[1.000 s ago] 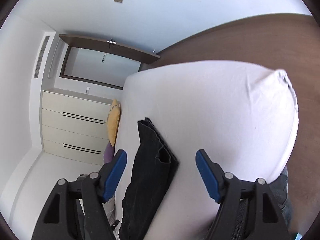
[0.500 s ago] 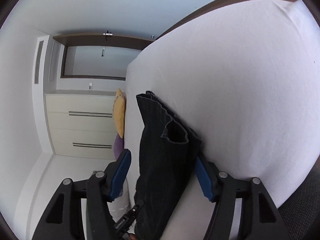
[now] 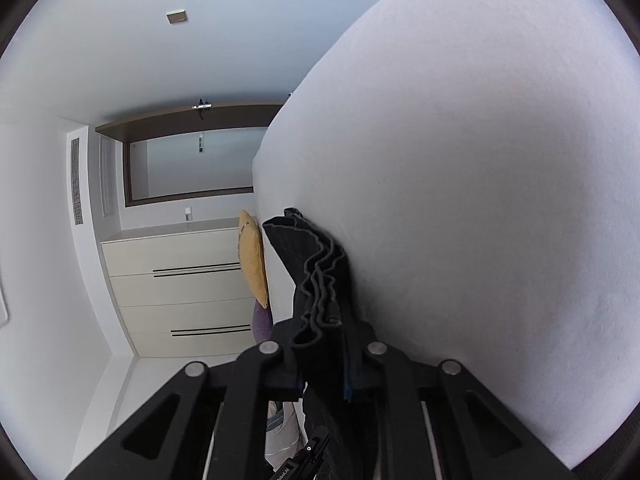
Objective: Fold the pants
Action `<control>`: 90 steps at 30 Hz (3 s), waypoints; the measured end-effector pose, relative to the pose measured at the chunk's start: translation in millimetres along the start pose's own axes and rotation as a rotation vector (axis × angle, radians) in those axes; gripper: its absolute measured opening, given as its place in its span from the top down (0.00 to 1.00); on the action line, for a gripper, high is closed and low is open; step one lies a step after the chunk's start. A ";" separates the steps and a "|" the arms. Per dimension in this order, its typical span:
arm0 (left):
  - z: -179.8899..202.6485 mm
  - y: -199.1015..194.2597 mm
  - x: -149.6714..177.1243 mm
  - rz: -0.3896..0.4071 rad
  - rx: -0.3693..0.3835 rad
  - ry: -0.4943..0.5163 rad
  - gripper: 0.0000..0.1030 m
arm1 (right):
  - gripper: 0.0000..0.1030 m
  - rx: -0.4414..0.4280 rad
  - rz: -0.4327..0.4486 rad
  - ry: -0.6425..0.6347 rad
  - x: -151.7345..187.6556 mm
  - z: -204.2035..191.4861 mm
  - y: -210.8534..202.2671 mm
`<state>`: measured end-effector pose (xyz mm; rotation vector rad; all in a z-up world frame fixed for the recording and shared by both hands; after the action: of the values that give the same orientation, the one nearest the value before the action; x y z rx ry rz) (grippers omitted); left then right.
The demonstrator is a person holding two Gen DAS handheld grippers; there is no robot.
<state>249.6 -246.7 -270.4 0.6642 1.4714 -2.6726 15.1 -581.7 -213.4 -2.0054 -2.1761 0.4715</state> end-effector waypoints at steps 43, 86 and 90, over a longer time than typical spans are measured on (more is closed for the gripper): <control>-120.4 -79.0 -5.1 -0.068 0.337 -0.466 0.79 | 0.87 0.166 -0.583 -1.272 377.3 -148.6 94.4; -64.8 -36.3 41.1 -0.047 0.019 -0.132 0.88 | 0.35 -0.101 -0.975 -0.454 226.3 -105.1 215.5; -55.5 -31.0 41.5 -0.038 -0.015 -0.098 0.88 | 0.34 -0.181 -1.013 -0.412 230.3 -95.8 176.6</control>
<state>224.9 -176.8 -286.9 0.5011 1.4931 -2.6768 189.3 -330.7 -204.6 -0.6372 -3.1558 0.5469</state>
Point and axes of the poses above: each gripper's, at about its wrist camera, not at the fingertips, and y roughly the way its jaws point, z to its right, x to its underside, the point moved 8 cm from there along y, roughly the way its jaws point, and after that the axes turned 7 degrees about -y, right-handed, at the moved point
